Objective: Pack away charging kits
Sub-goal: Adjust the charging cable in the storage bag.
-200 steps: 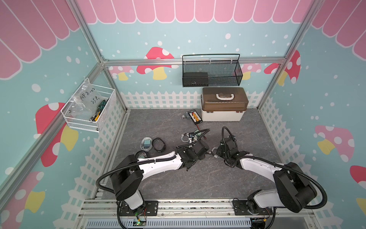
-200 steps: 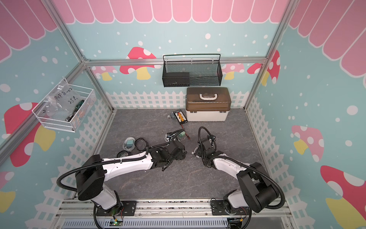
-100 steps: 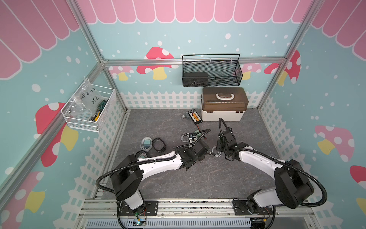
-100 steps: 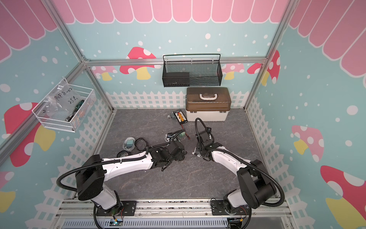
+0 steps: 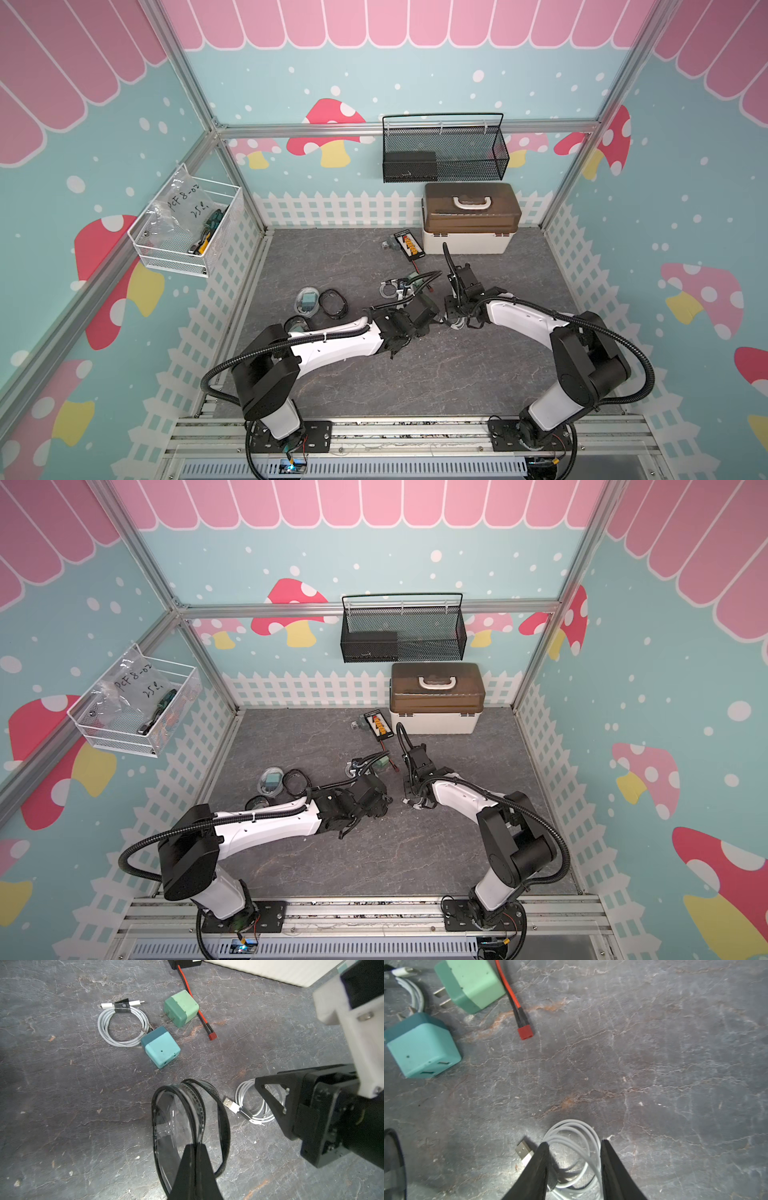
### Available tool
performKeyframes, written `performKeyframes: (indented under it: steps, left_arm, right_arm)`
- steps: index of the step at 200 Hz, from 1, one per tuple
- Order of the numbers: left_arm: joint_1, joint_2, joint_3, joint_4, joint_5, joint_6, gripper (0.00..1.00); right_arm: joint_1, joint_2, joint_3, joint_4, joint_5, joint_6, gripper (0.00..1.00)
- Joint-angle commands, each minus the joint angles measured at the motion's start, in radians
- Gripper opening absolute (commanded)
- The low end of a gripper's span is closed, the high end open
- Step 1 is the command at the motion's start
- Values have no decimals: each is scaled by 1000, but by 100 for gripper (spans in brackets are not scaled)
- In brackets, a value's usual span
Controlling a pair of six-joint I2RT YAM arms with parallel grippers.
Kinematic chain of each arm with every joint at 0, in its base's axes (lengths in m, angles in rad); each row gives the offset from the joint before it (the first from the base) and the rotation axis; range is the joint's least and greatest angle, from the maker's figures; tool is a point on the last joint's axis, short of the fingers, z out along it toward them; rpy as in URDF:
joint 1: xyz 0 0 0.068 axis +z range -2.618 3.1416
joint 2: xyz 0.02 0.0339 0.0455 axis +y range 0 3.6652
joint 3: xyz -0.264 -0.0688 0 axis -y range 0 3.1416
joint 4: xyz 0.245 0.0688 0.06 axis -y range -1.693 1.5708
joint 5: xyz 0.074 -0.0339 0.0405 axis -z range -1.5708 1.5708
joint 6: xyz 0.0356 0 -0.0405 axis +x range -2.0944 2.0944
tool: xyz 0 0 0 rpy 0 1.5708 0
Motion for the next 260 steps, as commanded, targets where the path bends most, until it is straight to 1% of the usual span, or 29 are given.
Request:
performKeyframes:
  steps: [1,8,19,34,46,68,92,103,112,136,150,162,179,204,240,248,260]
  left_arm:
    - [8,-2,33,-12,7,13,0]
    - [7,-2,33,-11,9,16,0]
    - [8,-3,32,-12,10,17,0]
    - [7,-4,31,-11,14,23,0]
    - [8,-7,31,-10,18,27,0]
    - [7,-11,27,-8,24,31,0]
    - [7,-11,24,-3,34,36,0]
    - [7,-11,23,-2,39,36,0]
    - [7,-14,19,-1,42,36,0]
    - [6,-27,-2,9,39,37,0]
    - [6,-39,-15,21,40,37,0]
    - [6,-46,-22,24,40,37,0]
    - [7,-55,-27,24,40,38,0]
    - [7,-63,-24,19,34,41,0]
    - [7,-58,-3,0,29,49,0]
    - [7,-58,-2,-2,26,50,0]
    - [7,-59,-2,-3,24,49,0]
  right_arm:
    - [-1,-6,-32,-43,-7,39,33]
    - [-2,-11,-47,-45,-3,60,31]
    - [-3,-20,-69,-51,1,94,23]
    - [-3,-25,-96,-55,14,132,17]
    - [-4,-30,-118,-55,29,166,10]
    - [-5,-44,-172,-43,12,268,4]
    - [-3,-78,-264,30,-49,376,4]
    - [1,-94,-302,58,-63,408,6]
    - [5,-106,-318,65,-64,424,12]
    - [20,-143,-316,35,-48,419,32]
    - [21,-155,-285,-19,-10,402,39]
    - [20,-153,-252,-60,24,382,42]
    - [21,-115,-207,-98,50,348,42]
    - [25,-14,-142,-121,34,291,41]
    - [37,124,-100,-113,36,272,39]
    - [38,140,-101,-105,36,273,36]
    - [38,154,-106,-97,36,278,25]
